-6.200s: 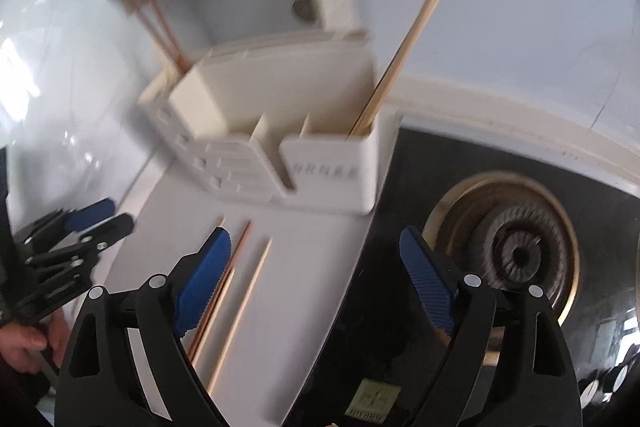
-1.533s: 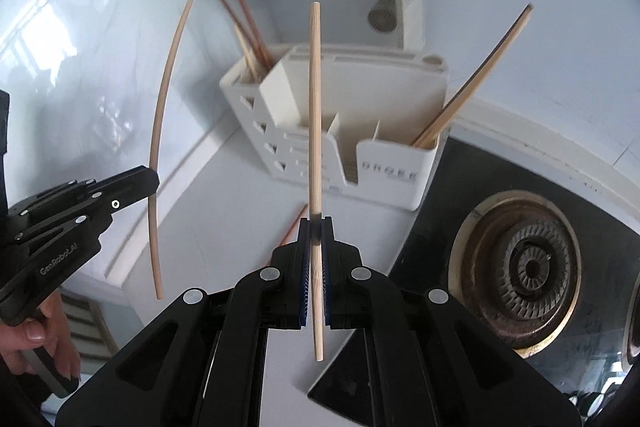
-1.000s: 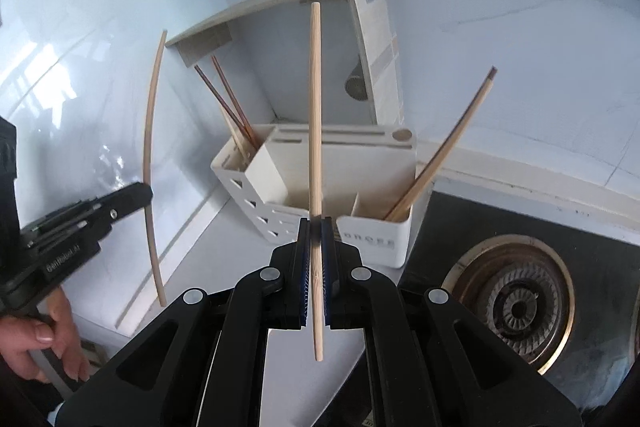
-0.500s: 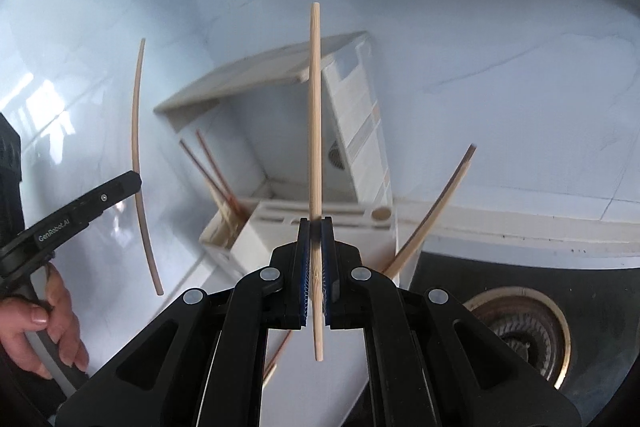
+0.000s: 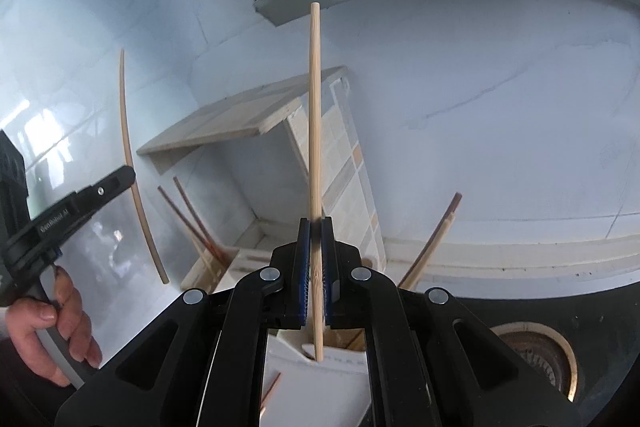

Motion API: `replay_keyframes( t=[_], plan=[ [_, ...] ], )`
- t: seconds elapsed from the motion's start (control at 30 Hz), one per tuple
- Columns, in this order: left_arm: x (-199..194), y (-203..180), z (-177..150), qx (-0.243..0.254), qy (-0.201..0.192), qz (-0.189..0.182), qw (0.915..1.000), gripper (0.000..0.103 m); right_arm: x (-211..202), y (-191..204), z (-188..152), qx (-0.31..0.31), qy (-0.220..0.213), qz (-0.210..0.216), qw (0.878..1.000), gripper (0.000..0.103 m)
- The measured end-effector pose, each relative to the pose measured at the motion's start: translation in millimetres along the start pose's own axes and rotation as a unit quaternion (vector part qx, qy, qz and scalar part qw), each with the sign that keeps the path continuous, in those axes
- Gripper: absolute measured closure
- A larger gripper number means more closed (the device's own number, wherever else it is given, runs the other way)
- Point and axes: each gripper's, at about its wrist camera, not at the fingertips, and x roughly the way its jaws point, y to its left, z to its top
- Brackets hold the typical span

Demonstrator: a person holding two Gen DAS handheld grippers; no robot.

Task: Organize utensils
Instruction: 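Lower the left chopstick into the holder and open while the right gripper does the same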

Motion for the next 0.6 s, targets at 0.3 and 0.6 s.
replay_keyframes(
  t=[0.3, 0.6],
  plan=[
    [18, 13, 0, -0.042, -0.010, 0.004, 0.9991, 0.097, 15, 0, 0, -0.016, -0.012, -0.008, 1.000, 0.097],
    [29, 12, -28, -0.027, 0.004, 0.005, 0.9996, 0.097, 23, -6, -24, -0.009, 0.003, -0.011, 1.000, 0.097]
  ],
)
